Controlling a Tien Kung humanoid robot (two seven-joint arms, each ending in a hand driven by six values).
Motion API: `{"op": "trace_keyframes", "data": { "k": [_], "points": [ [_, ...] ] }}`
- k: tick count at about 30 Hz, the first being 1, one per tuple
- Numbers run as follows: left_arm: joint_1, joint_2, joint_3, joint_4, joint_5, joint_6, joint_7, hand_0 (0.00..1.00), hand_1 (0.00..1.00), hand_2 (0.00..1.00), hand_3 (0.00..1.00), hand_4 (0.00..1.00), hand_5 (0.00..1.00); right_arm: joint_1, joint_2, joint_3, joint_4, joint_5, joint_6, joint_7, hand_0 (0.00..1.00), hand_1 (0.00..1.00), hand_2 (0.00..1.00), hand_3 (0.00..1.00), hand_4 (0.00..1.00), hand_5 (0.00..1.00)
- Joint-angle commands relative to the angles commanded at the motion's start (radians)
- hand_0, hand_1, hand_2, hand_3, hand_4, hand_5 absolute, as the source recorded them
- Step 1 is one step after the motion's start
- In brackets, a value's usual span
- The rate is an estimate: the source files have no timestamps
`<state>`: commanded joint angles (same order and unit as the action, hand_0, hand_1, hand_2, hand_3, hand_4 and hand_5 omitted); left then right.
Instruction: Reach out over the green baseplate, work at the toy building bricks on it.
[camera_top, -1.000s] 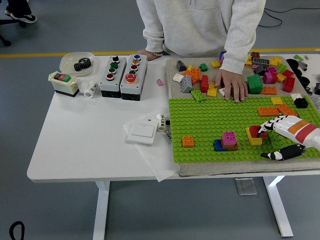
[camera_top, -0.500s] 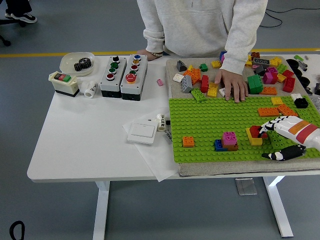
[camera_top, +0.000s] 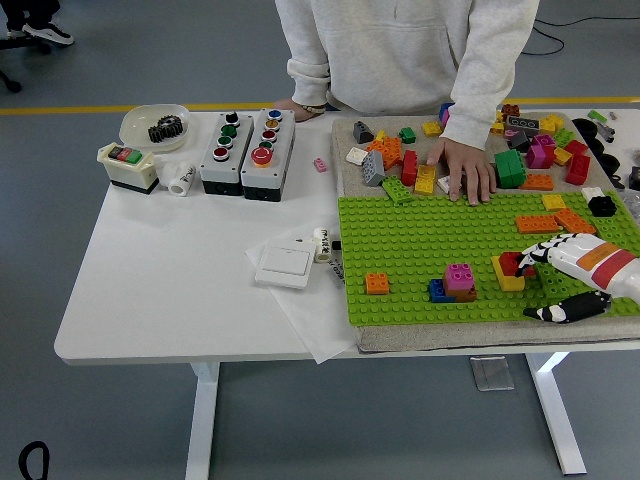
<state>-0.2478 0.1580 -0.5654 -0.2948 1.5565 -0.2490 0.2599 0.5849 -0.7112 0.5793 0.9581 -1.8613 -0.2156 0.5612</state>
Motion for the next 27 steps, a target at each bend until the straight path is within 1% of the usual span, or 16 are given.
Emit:
{"op": "trace_keyframes", "data": {
  "k": [17, 27],
  "points": [
    [0.002, -0.001, 0.002, 0.0, -0.001, 0.002, -0.002, 0.72, 0.724, 0.695, 0.594, 0.655, 0.603, -0.002, 0.002, -0.01, -0.009, -0.004, 0.0, -0.004, 0.741, 0.693, 0.729, 0.65, 0.871, 0.579],
    [0.005, -0.002, 0.001, -0.001, 0.003, -0.002, -0.002, 0.722, 0.722, 0.695, 0.594, 0.655, 0.602, -0.002, -0.003, 0.005, 0.013, -0.002, 0.004, 0.001, 0.741, 0.694, 0.728, 0.65, 0.872, 0.579]
  ]
}}
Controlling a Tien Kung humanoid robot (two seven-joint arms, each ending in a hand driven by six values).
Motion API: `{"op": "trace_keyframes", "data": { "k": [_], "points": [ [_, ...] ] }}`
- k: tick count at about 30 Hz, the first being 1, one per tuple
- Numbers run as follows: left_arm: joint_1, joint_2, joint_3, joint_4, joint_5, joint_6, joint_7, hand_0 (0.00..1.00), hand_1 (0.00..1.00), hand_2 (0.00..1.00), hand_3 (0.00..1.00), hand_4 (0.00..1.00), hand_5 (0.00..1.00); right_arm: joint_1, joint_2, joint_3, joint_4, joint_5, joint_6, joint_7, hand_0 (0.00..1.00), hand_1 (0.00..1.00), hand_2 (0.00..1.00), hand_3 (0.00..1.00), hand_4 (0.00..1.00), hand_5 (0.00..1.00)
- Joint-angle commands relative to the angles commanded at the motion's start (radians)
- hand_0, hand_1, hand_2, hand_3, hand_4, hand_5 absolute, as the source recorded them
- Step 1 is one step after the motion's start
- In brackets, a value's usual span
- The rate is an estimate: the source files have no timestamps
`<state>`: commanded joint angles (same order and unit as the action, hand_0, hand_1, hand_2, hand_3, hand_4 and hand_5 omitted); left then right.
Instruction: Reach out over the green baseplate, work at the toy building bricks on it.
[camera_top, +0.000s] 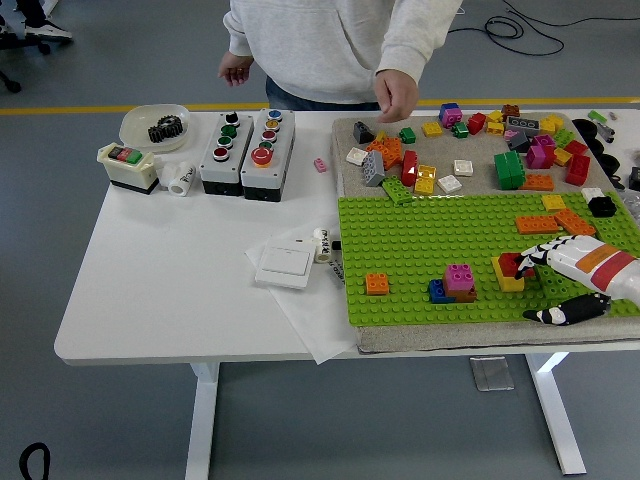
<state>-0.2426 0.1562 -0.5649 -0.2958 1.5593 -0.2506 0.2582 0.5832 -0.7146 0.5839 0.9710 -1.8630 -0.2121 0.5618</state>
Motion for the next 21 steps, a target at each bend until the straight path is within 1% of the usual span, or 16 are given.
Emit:
{"op": "trace_keyframes", "data": {
  "k": [10, 21],
  "points": [
    [0.003, 0.0, -0.003, -0.001, 0.007, -0.008, 0.0, 0.723, 0.722, 0.695, 0.593, 0.654, 0.603, -0.005, -0.007, 0.031, 0.025, 0.014, 0.006, 0.007, 0.742, 0.693, 0.729, 0.65, 0.872, 0.577],
    [0.002, 0.002, -0.005, -0.001, 0.009, -0.01, 0.0, 0.721, 0.721, 0.695, 0.593, 0.655, 0.603, -0.009, -0.012, 0.059, 0.036, 0.024, 0.005, 0.012, 0.744, 0.695, 0.729, 0.651, 0.873, 0.577]
  ]
}}
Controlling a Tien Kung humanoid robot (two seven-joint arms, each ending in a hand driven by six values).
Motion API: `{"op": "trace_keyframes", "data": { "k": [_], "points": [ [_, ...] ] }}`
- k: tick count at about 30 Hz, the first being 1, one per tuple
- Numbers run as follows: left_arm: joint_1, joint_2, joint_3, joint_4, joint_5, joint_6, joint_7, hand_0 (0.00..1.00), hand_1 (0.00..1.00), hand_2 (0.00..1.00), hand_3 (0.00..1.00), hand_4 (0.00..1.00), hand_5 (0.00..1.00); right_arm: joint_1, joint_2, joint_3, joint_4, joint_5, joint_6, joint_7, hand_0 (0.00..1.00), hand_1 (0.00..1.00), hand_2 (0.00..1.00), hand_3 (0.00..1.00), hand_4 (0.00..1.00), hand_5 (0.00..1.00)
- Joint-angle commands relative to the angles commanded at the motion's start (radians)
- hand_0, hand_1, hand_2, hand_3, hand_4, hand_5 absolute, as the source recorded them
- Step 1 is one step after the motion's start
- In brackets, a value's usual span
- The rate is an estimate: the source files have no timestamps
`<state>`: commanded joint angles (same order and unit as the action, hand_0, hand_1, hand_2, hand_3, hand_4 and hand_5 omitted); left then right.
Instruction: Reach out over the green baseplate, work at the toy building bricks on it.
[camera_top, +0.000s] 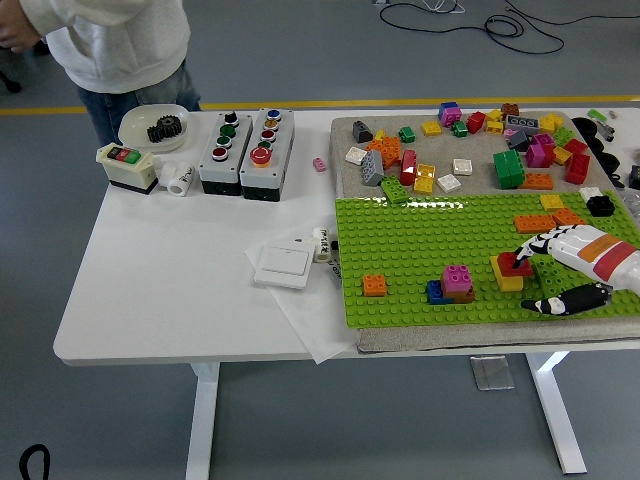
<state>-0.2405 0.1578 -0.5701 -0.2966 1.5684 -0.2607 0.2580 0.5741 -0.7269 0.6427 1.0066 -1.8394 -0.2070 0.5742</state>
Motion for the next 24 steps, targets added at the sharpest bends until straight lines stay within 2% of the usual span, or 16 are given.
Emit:
{"op": "trace_keyframes", "data": {
  "k": [7, 11, 16, 19, 20, 24],
  "points": [
    [-0.001, 0.0, 0.001, 0.001, -0.002, 0.002, -0.001, 0.72, 0.722, 0.695, 0.594, 0.654, 0.603, -0.02, -0.002, 0.075, 0.015, 0.058, 0.016, 0.009, 0.757, 0.705, 0.736, 0.661, 0.873, 0.574],
    [-0.001, 0.0, 0.002, 0.001, -0.003, 0.002, -0.001, 0.72, 0.722, 0.695, 0.594, 0.654, 0.603, -0.038, 0.001, 0.15, 0.029, 0.172, 0.064, 0.003, 0.757, 0.705, 0.736, 0.661, 0.873, 0.574],
    [-0.001, 0.0, 0.002, 0.002, -0.001, 0.001, -0.002, 0.721, 0.723, 0.696, 0.594, 0.654, 0.604, -0.051, 0.001, 0.232, 0.052, 0.362, 0.173, -0.05, 0.785, 0.735, 0.753, 0.693, 0.877, 0.574],
    [0.001, 0.0, 0.001, 0.003, -0.001, 0.003, -0.003, 0.721, 0.723, 0.696, 0.594, 0.654, 0.604, -0.056, 0.002, 0.283, 0.073, 0.486, 0.263, -0.121, 0.785, 0.735, 0.753, 0.693, 0.877, 0.574],
    [0.002, 0.0, 0.0, 0.003, 0.0, 0.004, -0.003, 0.722, 0.722, 0.696, 0.594, 0.655, 0.603, -0.058, 0.003, 0.298, 0.079, 0.531, 0.297, -0.153, 0.805, 0.758, 0.779, 0.748, 0.896, 0.585],
    [0.007, -0.001, 0.001, 0.005, -0.001, 0.008, -0.004, 0.722, 0.722, 0.696, 0.594, 0.655, 0.603, -0.065, 0.007, 0.352, 0.097, 0.7, 0.38, -0.269, 0.805, 0.758, 0.779, 0.748, 0.896, 0.585]
  ]
}}
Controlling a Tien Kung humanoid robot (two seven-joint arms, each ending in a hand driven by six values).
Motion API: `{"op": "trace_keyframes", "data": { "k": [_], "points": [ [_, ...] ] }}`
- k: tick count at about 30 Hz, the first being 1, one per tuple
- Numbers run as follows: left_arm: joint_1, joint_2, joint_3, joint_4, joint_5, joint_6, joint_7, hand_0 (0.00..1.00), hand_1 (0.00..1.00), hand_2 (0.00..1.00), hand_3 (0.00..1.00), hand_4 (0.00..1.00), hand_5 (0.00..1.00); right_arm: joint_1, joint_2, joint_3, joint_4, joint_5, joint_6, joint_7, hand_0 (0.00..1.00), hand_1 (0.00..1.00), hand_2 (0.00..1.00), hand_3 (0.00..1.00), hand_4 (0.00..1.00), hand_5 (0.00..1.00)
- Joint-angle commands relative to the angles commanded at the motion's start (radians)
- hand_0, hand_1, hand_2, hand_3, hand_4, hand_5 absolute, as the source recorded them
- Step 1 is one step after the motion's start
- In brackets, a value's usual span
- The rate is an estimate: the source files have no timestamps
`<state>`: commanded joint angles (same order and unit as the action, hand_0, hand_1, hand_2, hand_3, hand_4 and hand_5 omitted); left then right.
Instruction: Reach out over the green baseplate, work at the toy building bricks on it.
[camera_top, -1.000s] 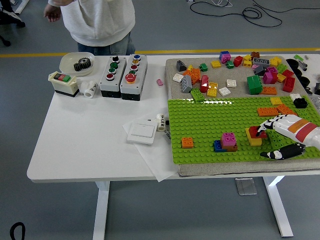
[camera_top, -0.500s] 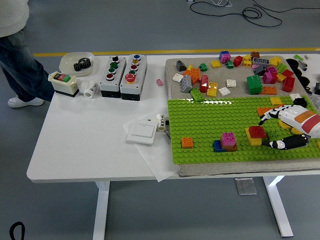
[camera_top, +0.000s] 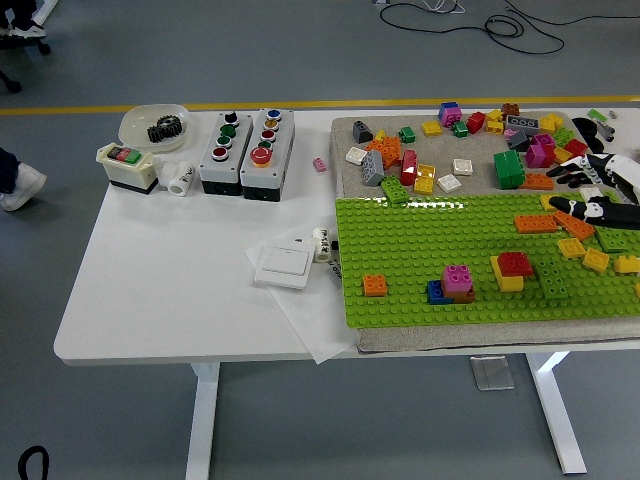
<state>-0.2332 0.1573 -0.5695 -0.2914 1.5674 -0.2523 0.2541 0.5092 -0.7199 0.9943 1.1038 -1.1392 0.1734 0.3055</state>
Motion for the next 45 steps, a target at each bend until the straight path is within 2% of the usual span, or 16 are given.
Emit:
{"op": "trace_keyframes", "data": {
  "k": [1, 2, 7, 8, 10, 13, 14, 19, 20, 22, 25, 26, 37, 38, 45],
  "points": [
    [0.002, 0.0, 0.0, 0.001, -0.001, 0.001, 0.0, 0.722, 0.722, 0.696, 0.594, 0.655, 0.603, -0.003, 0.001, 0.016, 0.005, 0.039, 0.014, -0.03, 0.805, 0.758, 0.779, 0.748, 0.896, 0.585],
    [0.003, 0.0, 0.001, 0.001, -0.002, 0.002, -0.001, 0.726, 0.725, 0.696, 0.594, 0.655, 0.604, -0.004, 0.001, 0.027, 0.008, 0.085, 0.022, -0.057, 0.817, 0.788, 0.804, 0.816, 0.932, 0.643],
    [0.009, 0.0, -0.001, 0.004, 0.002, 0.006, -0.003, 0.726, 0.725, 0.696, 0.594, 0.655, 0.604, -0.024, 0.004, 0.11, 0.021, 0.292, 0.068, -0.218, 0.817, 0.788, 0.804, 0.816, 0.932, 0.643],
    [0.009, 0.0, -0.001, 0.004, 0.002, 0.006, -0.003, 0.731, 0.726, 0.697, 0.594, 0.654, 0.603, -0.025, 0.004, 0.115, 0.021, 0.331, 0.069, -0.236, 0.828, 0.795, 0.814, 0.825, 0.953, 0.693],
    [0.011, 0.0, -0.002, 0.006, 0.003, 0.01, -0.003, 0.731, 0.726, 0.697, 0.594, 0.654, 0.603, -0.039, 0.005, 0.16, 0.023, 0.422, 0.077, -0.3, 0.828, 0.795, 0.814, 0.825, 0.953, 0.693],
    [0.015, -0.001, -0.005, 0.009, 0.007, 0.017, -0.004, 0.731, 0.726, 0.697, 0.594, 0.654, 0.603, -0.053, 0.006, 0.206, 0.024, 0.553, 0.082, -0.349, 0.828, 0.795, 0.814, 0.825, 0.953, 0.693],
    [0.016, -0.002, -0.006, 0.01, 0.009, 0.018, -0.005, 0.742, 0.725, 0.697, 0.594, 0.655, 0.605, -0.057, 0.006, 0.219, 0.024, 0.585, 0.082, -0.357, 0.851, 0.803, 0.824, 0.834, 0.998, 0.825],
    [0.028, -0.004, -0.007, 0.017, 0.011, 0.033, -0.014, 0.742, 0.725, 0.697, 0.594, 0.655, 0.605, -0.114, 0.01, 0.328, 0.036, 0.799, 0.105, -0.403, 0.851, 0.803, 0.824, 0.834, 0.998, 0.825],
    [0.032, -0.006, -0.008, 0.019, 0.013, 0.037, -0.017, 0.756, 0.728, 0.697, 0.594, 0.654, 0.603, -0.128, 0.011, 0.352, 0.04, 0.845, 0.114, -0.41, 0.88, 0.814, 0.842, 0.85, 0.998, 0.908],
    [0.039, -0.01, -0.013, 0.023, 0.017, 0.046, -0.021, 0.756, 0.728, 0.697, 0.594, 0.654, 0.603, -0.153, 0.012, 0.388, 0.048, 0.909, 0.127, -0.417, 0.88, 0.814, 0.842, 0.85, 0.998, 0.908],
    [0.049, -0.015, -0.029, 0.029, 0.033, 0.056, -0.024, 0.756, 0.728, 0.697, 0.594, 0.654, 0.603, -0.178, 0.013, 0.42, 0.06, 0.909, 0.141, -0.419, 0.88, 0.814, 0.842, 0.85, 0.998, 0.908],
    [0.053, -0.018, -0.036, 0.031, 0.042, 0.06, -0.026, 0.752, 0.73, 0.701, 0.595, 0.656, 0.606, -0.191, 0.013, 0.435, 0.067, 0.904, 0.146, -0.42, 0.917, 0.841, 0.876, 0.901, 0.998, 0.998],
    [0.067, -0.029, -0.034, 0.038, 0.054, 0.064, -0.038, 0.773, 0.733, 0.698, 0.595, 0.656, 0.604, -0.289, 0.033, 0.539, 0.105, 0.901, 0.154, -0.442, 0.923, 0.832, 0.876, 0.898, 0.998, 0.998],
    [0.068, -0.029, -0.034, 0.039, 0.054, 0.066, -0.038, 0.798, 0.733, 0.7, 0.596, 0.655, 0.602, -0.298, 0.036, 0.55, 0.109, 0.898, 0.159, -0.445, 0.914, 0.828, 0.871, 0.891, 0.998, 0.998],
    [0.072, -0.032, -0.028, 0.046, 0.048, 0.09, -0.035, 0.795, 0.734, 0.702, 0.596, 0.656, 0.6, -0.355, 0.05, 0.632, 0.145, 0.879, 0.173, -0.447, 0.909, 0.83, 0.865, 0.886, 0.998, 0.998]
  ]
}}
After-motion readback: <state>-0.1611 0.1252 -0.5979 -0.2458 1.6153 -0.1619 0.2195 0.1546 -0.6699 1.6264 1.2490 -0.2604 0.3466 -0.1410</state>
